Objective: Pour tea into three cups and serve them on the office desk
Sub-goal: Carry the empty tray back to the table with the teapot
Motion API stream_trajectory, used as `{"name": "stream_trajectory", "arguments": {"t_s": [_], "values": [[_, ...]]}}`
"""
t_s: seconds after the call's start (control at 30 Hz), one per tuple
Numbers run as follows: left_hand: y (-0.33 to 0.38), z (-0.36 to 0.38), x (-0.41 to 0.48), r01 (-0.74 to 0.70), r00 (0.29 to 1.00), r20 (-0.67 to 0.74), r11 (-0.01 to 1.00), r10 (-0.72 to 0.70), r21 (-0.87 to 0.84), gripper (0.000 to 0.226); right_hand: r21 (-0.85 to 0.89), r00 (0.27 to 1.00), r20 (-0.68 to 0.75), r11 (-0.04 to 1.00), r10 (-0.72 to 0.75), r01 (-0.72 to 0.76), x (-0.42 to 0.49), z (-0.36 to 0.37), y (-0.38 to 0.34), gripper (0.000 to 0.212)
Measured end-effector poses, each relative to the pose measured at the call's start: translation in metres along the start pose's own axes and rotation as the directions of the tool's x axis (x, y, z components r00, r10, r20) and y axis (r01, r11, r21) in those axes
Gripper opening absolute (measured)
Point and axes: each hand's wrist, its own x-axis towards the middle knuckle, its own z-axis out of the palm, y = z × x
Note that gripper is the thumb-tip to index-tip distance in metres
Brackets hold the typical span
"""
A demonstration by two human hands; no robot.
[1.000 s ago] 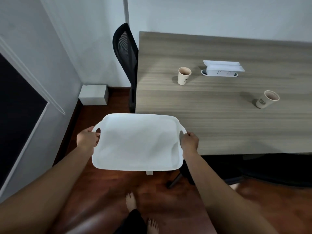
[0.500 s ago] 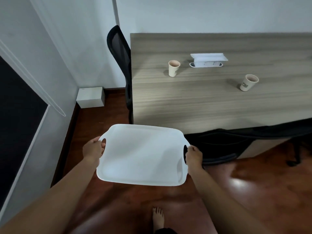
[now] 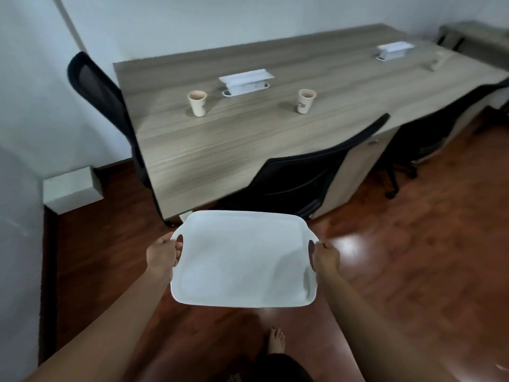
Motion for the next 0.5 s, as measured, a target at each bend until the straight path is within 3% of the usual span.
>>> {"name": "stream_trajectory", "arguments": {"t_s": [0.17,0.5], "values": [[0.001,0.07,-0.028,-0.014,0.99,0.141,0.997,0.003,0.075,0.043,0.062,0.995,-0.085,0.997,0.053,-0.048,0.022,-0.074,-0.002,0.034],[-0.004,0.263,-0.09,-0.079,0.957,0.287,0.987,0.036,0.143,0.042,0.15,0.972,-0.212,0.987,0.097,-0.066,0.127,-0.217,-0.025,0.034]]}}
